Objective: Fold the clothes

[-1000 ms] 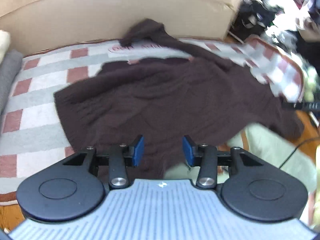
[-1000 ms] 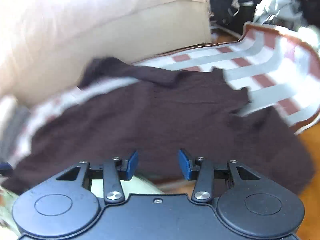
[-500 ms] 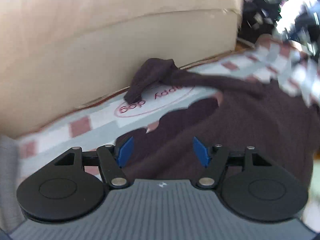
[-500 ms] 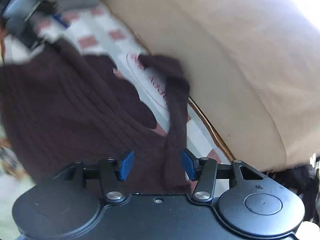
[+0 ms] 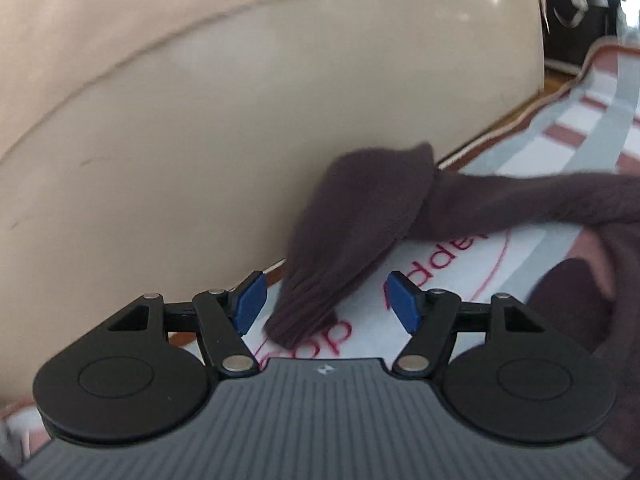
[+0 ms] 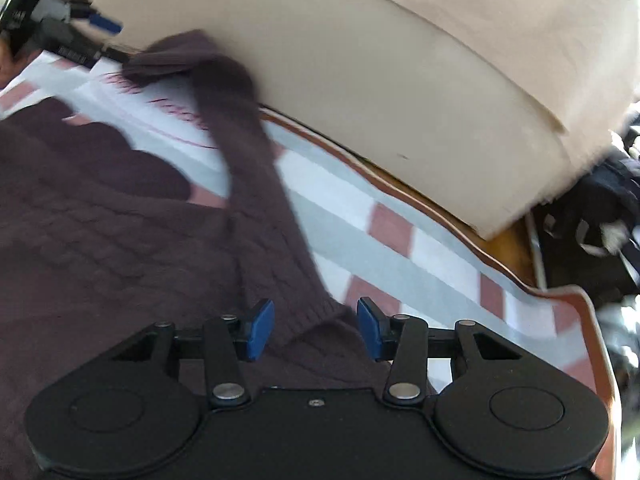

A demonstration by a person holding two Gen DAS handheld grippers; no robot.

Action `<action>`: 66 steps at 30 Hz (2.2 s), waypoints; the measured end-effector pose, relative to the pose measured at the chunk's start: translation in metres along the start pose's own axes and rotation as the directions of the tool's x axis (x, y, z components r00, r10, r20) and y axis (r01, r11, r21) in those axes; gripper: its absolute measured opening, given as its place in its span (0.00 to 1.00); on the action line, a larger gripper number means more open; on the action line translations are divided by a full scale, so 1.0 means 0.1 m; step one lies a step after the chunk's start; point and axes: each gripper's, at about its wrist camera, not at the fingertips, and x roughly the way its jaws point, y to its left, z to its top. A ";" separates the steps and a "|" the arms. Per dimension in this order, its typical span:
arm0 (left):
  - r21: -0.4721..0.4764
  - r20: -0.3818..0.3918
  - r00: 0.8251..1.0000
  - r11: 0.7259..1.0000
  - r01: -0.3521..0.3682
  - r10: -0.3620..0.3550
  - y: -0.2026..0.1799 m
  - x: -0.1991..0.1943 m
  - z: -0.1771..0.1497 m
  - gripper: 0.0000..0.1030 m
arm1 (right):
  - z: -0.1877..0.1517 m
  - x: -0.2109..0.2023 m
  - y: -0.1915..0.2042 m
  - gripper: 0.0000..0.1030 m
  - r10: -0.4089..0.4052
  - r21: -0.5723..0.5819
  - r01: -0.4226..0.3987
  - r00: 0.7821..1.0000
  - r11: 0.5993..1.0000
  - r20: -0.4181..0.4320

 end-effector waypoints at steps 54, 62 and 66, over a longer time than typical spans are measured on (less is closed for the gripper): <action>0.253 -0.285 0.940 0.931 0.263 -0.188 -1.32 -1.42 -0.81 0.88 | -0.87 0.17 -1.50 0.67 -0.024 0.656 0.041 0.999 0.753 -0.036; 0.040 -0.327 0.872 0.917 0.397 -0.363 -0.82 -1.28 -0.25 0.12 | -1.02 0.25 -1.48 0.67 0.001 0.631 0.028 0.999 0.775 -0.046; -0.304 -0.207 0.836 0.846 0.438 -0.508 0.02 -1.22 0.32 0.12 | -0.93 0.23 -1.45 0.67 0.025 0.609 -0.020 1.000 0.793 0.001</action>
